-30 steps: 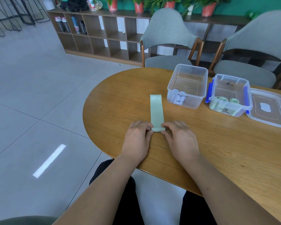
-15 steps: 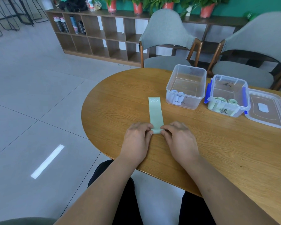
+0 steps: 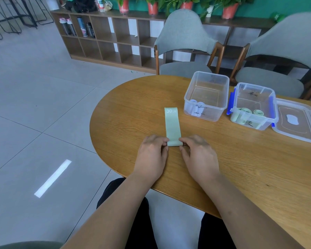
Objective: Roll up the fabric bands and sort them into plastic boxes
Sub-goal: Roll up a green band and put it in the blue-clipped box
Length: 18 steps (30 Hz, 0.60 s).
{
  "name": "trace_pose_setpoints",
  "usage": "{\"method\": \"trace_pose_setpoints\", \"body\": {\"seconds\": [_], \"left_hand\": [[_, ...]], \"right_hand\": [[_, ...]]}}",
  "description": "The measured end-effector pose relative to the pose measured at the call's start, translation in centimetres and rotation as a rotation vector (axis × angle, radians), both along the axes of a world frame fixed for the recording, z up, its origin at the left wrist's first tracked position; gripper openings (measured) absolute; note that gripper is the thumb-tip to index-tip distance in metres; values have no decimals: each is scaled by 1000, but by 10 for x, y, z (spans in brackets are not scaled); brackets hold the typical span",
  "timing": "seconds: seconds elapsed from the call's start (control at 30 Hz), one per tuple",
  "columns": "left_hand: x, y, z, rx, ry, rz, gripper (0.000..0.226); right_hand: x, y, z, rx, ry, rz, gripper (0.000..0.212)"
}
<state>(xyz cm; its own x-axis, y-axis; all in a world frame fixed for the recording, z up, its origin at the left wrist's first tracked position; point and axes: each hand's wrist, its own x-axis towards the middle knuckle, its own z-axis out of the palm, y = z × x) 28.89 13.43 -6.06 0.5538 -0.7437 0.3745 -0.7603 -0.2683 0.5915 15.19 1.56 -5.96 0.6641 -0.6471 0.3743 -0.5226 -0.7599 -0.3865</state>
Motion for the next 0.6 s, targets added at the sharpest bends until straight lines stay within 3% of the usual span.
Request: {"method": "trace_pose_setpoints", "body": {"seconds": [0.5, 0.6], "left_hand": [[0, 1, 4, 1, 48, -17, 27], [0, 1, 4, -8, 94, 0, 24]], "right_hand": [[-2, -3, 4, 161, -124, -2, 31], [-1, -3, 7, 215, -149, -18, 23]]}}
